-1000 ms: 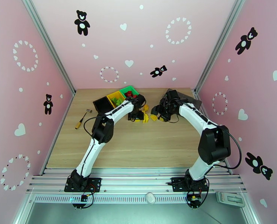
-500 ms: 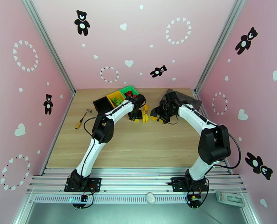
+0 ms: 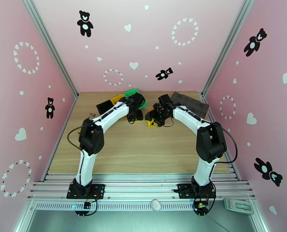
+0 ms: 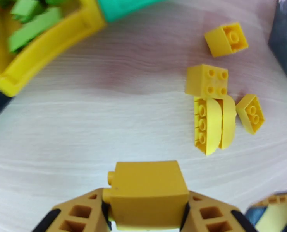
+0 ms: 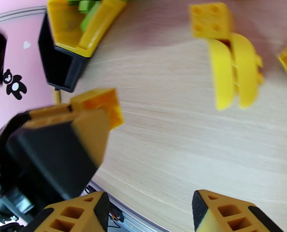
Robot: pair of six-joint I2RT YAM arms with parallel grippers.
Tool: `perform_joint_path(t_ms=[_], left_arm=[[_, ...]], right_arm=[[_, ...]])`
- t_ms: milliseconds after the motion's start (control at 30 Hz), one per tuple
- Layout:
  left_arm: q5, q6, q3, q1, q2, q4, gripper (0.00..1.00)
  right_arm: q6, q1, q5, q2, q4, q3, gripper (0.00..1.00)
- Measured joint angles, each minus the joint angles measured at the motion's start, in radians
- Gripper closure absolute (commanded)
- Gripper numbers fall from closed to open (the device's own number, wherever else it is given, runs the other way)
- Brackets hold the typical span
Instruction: Sort the legos into containers by color
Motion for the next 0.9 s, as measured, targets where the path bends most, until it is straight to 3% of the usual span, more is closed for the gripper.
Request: perform_joint_path(t_ms=[233,433,700,767,900], left_arm=[[-0.019,-0.002,-0.13,0.153,-0.145,0.004,0.63],[-0.053,0.013,-0.134,0.294,-0.16,-0.01,0.62],[-0.097,0.071,0.098,0.378,-0.005,-0.076,0.6],[-0.109,0.083,0.16,0.383,0.047,-0.095,0.56],[-0.119,0.105,0.272,0.389,0.151,-0.132,0.35]], right_arm=[[-0.006,0.031,-0.004,0.079,-0.021,0.126,0.39],[-0.007,0.08,-0.014,0.166,-0.039,0.237,0.39],[-0.016,0.1,-0.017,0.241,-0.1,0.357,0.38],[-0.026,0.097,-0.013,0.245,-0.124,0.38,0.36],[-0.041,0.085,-0.002,0.245,-0.147,0.401,0.34]])
